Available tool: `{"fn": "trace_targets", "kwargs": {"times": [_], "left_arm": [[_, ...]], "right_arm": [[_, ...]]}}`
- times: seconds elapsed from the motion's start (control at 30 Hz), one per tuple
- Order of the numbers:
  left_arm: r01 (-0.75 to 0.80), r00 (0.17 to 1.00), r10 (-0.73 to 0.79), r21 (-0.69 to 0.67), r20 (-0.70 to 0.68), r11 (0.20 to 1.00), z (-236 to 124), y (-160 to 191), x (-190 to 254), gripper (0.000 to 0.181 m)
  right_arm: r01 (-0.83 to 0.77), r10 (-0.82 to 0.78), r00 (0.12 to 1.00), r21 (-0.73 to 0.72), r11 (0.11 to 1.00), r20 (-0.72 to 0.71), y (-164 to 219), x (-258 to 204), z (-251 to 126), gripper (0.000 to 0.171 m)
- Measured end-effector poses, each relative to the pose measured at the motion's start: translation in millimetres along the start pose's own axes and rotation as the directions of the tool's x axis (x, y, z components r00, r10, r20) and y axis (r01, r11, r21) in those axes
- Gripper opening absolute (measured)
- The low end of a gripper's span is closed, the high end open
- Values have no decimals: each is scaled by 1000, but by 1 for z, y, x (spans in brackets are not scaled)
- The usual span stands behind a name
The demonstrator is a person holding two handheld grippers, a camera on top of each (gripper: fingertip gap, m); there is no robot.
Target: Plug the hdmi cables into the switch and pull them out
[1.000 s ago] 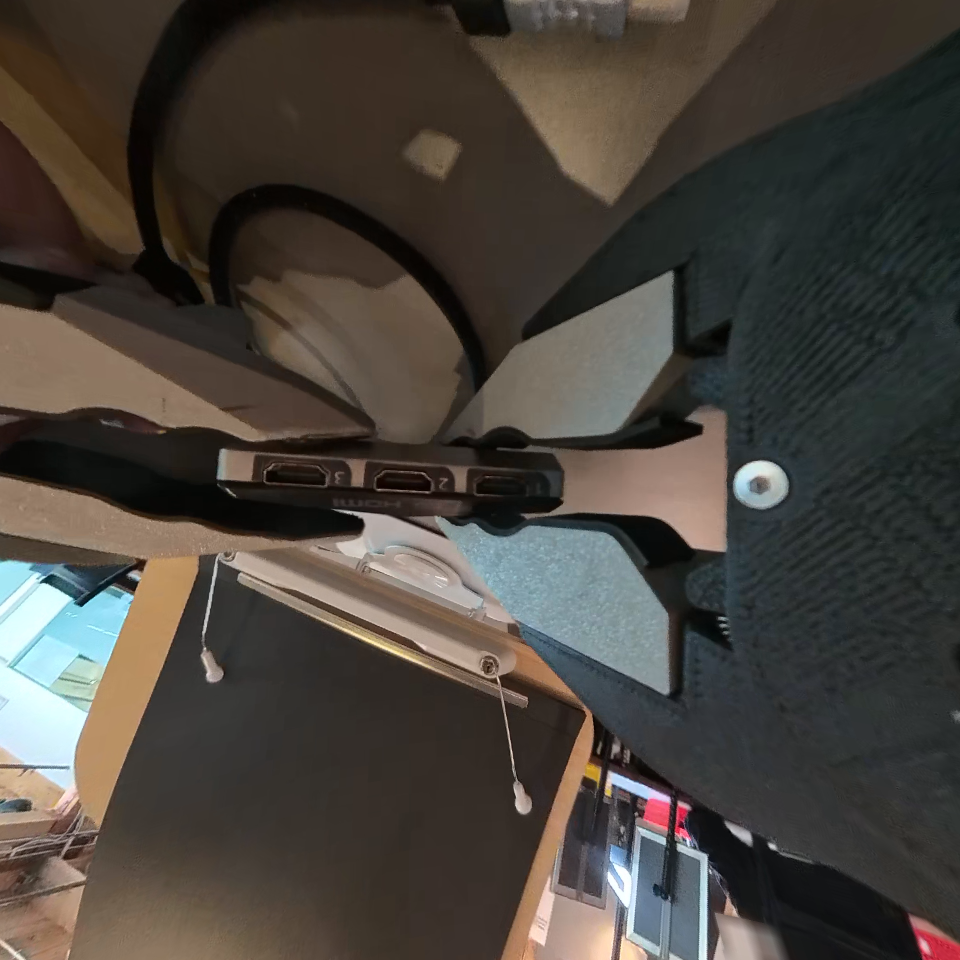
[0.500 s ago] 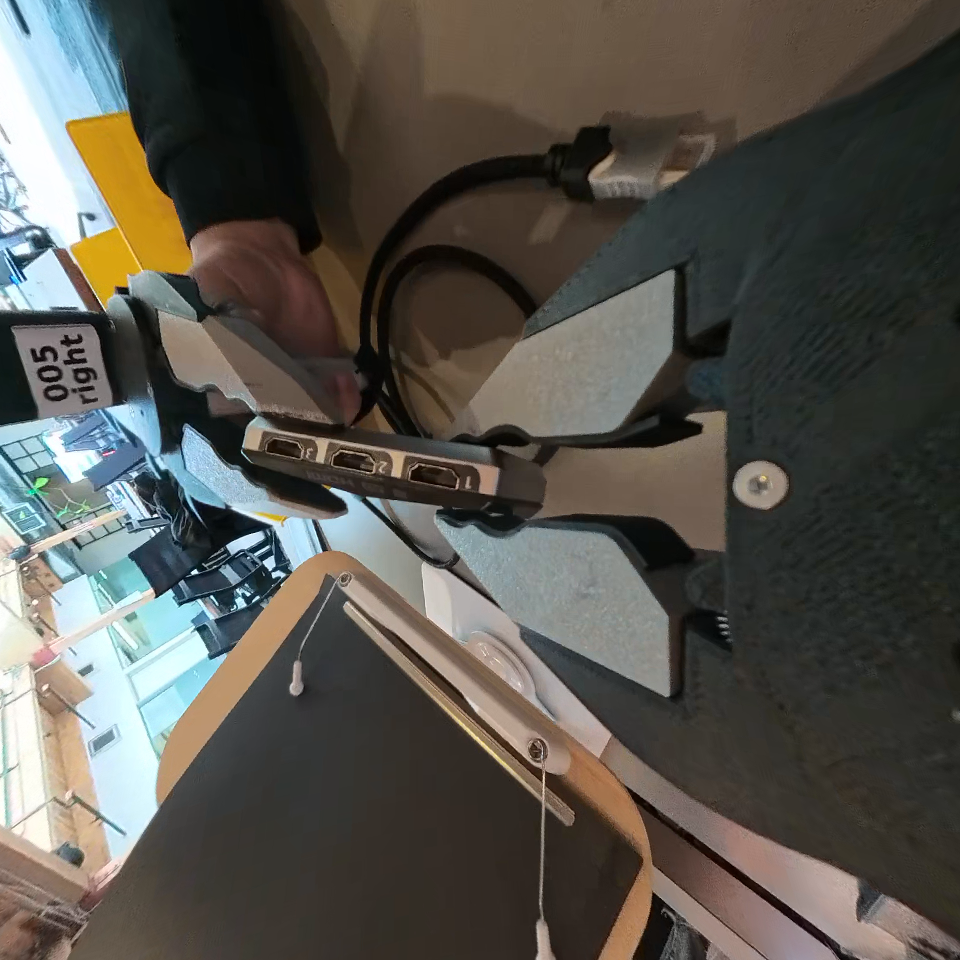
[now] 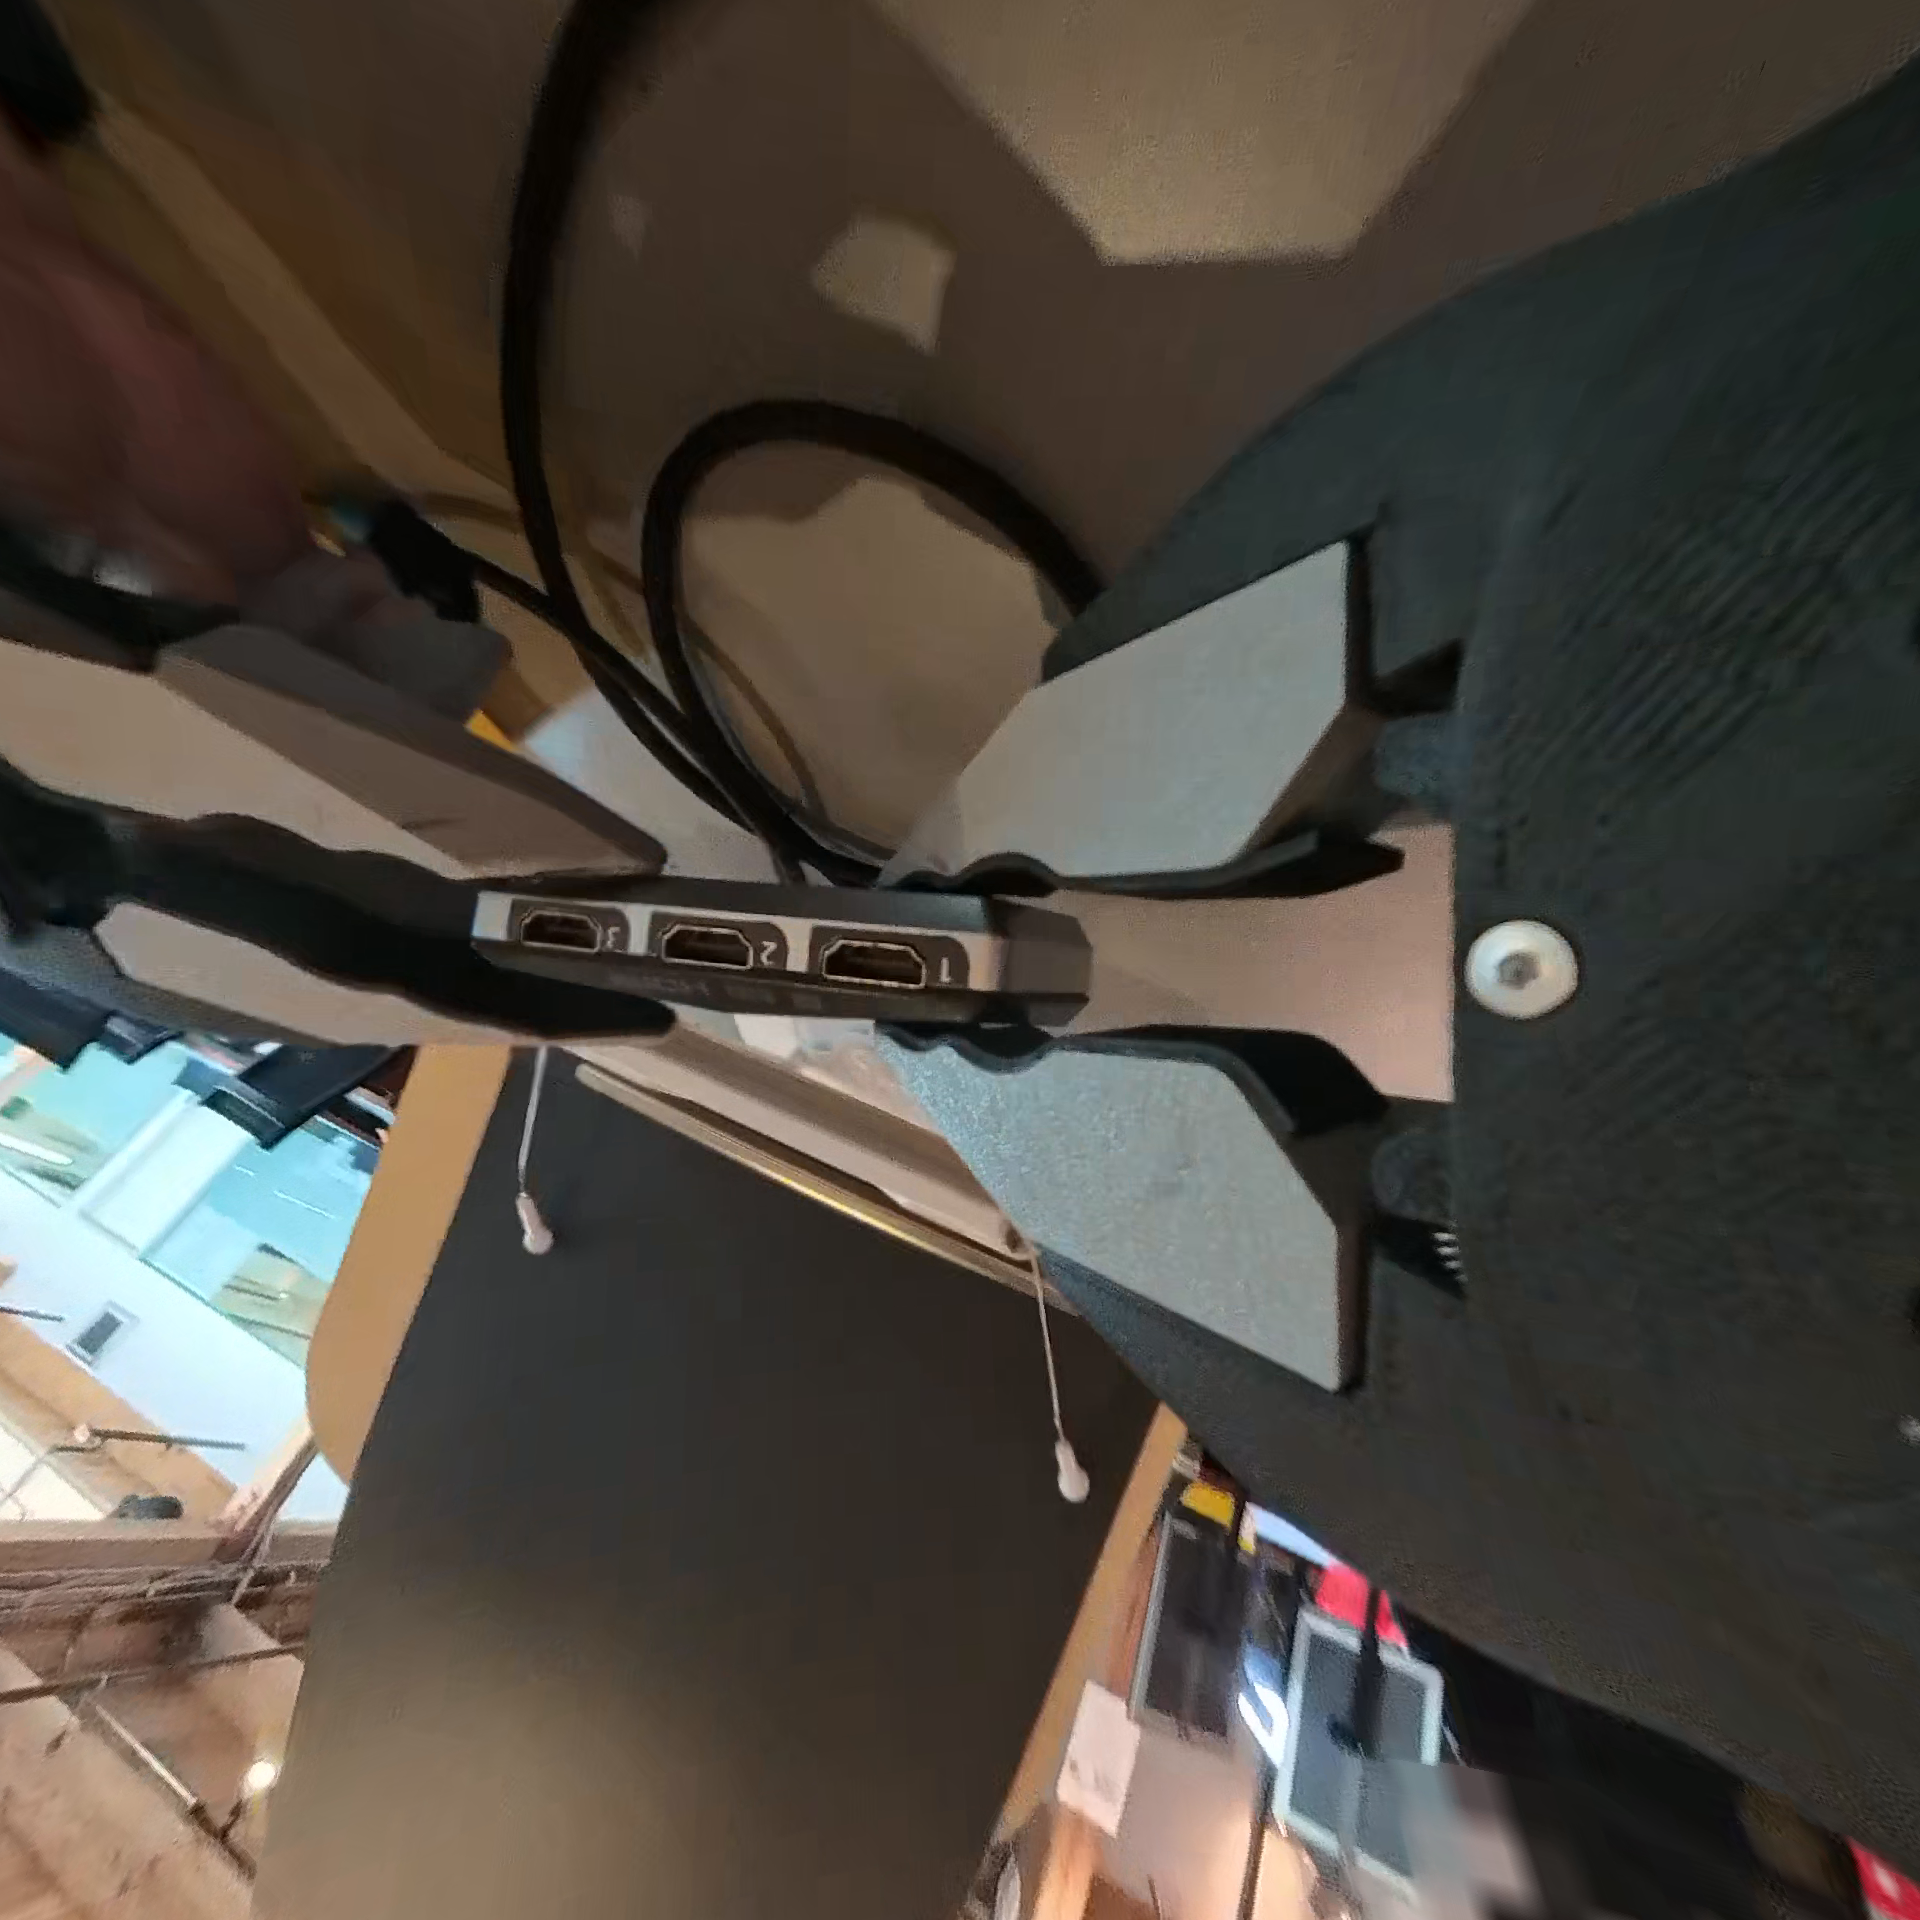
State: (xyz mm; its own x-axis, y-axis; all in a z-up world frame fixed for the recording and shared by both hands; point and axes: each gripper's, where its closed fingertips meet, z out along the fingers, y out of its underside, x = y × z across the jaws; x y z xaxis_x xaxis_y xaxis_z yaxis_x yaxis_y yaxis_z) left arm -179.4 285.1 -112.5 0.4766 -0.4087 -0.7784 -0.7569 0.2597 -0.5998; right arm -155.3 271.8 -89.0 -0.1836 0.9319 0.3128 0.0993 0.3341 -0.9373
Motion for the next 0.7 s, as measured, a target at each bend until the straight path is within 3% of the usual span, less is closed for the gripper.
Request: {"fn": "trace_targets", "kwargs": {"times": [0.17,0.37,0.53,0.7], "left_arm": [[-85,995,89,-76,48,993,0,25,-9,18],[-177,979,190,-153,77,972,4,41,-12,19],[-152,981,169,-172,93,973,8,52,-14,19],[-122,985,139,-169,97,978,10,57,-13,19]], "right_arm": [[-8,8,997,9,1000,-75,-1,13,-2,27],[-61,63,960,18,998,-271,3,51,-19,5],[-206,112,870,-147,968,-481,48,89,-36,0],[-244,138,866,-166,956,-480,56,87,-30,0]]}}
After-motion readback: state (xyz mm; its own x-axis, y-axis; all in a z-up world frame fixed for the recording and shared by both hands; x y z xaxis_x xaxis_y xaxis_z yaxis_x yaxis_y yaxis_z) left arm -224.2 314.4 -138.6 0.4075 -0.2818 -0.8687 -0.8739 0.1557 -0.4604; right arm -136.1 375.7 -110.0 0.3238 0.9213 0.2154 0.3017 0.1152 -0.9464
